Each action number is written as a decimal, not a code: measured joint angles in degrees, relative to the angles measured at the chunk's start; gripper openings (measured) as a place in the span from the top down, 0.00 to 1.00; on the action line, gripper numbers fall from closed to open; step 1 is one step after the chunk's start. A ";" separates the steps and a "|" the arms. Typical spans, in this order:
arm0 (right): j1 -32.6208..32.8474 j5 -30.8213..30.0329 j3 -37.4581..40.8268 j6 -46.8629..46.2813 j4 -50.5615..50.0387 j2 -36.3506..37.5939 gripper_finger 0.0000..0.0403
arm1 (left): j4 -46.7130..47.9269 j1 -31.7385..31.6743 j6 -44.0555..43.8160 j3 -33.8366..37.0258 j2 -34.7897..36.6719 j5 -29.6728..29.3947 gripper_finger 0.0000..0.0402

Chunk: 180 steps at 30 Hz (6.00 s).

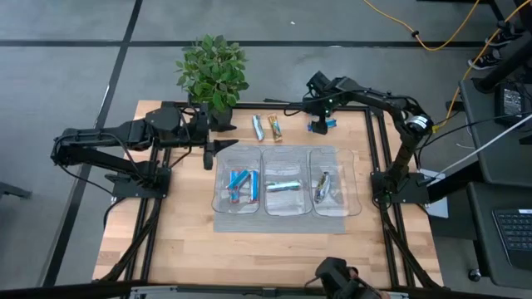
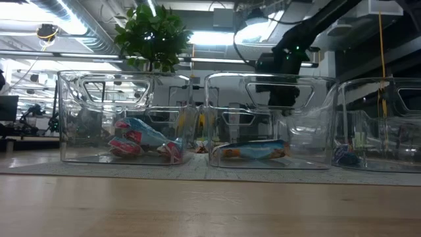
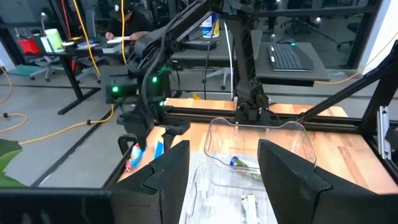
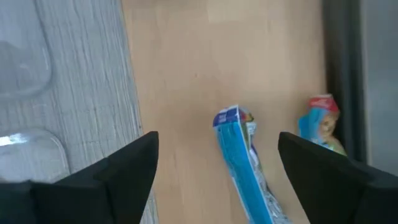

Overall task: Pick and place Granola Bars by type
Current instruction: Put the blue granola bar into the right transparent bin

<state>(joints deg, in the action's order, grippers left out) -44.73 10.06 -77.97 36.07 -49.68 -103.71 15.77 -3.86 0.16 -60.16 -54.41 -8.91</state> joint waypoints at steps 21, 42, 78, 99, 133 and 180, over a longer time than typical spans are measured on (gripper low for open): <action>-3.02 -3.23 0.00 0.39 0.63 -8.03 0.18 | 0.33 0.00 -0.05 0.00 -0.07 -0.42 0.55; -3.06 -6.04 -0.02 0.93 3.85 -10.41 0.52 | -0.55 0.00 -1.95 0.00 -0.11 -0.44 0.55; -3.03 -1.29 -0.02 3.02 -6.70 10.13 0.97 | -0.48 0.00 -0.15 0.00 -0.11 -0.44 0.55; -3.06 2.87 -0.02 -0.32 -6.32 17.70 0.97 | -0.46 -0.01 0.63 0.00 -0.11 -0.44 0.55; 13.28 5.17 -0.04 -23.87 -6.20 64.84 0.97 | 5.07 -0.02 1.75 0.02 -0.09 -0.44 0.55; 31.77 6.46 17.18 -23.85 -2.61 52.87 0.97 | 5.49 0.00 0.59 0.02 -0.09 0.02 0.55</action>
<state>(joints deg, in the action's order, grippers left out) -12.96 16.52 -60.80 12.23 -52.29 -50.84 21.26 -3.86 0.75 -60.14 -54.50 -8.88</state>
